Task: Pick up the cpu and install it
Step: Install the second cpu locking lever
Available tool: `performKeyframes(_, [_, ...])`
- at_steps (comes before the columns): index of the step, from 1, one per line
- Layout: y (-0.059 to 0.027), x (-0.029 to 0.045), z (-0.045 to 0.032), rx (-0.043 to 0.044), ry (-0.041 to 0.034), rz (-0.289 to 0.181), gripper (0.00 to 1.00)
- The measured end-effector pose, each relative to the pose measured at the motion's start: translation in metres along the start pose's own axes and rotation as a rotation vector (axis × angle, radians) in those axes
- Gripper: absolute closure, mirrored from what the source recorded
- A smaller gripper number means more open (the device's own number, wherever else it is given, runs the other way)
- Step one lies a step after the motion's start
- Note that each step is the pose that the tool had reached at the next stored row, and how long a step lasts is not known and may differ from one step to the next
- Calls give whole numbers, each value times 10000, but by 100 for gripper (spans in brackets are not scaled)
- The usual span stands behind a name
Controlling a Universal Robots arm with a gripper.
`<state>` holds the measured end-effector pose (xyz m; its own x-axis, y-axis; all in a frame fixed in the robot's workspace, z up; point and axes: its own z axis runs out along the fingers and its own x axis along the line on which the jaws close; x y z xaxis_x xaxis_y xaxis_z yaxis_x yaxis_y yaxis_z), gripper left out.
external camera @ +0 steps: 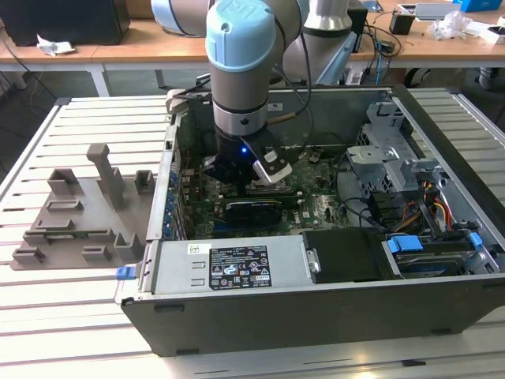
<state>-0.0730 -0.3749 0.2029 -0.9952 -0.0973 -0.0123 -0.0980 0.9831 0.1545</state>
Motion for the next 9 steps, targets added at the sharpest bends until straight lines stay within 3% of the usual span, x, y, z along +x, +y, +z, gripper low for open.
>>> performKeyframes(4, [9,-6,33,-104,29,-247,89])
performKeyframes(9, [8,-13,41,-132,36,-301,89])
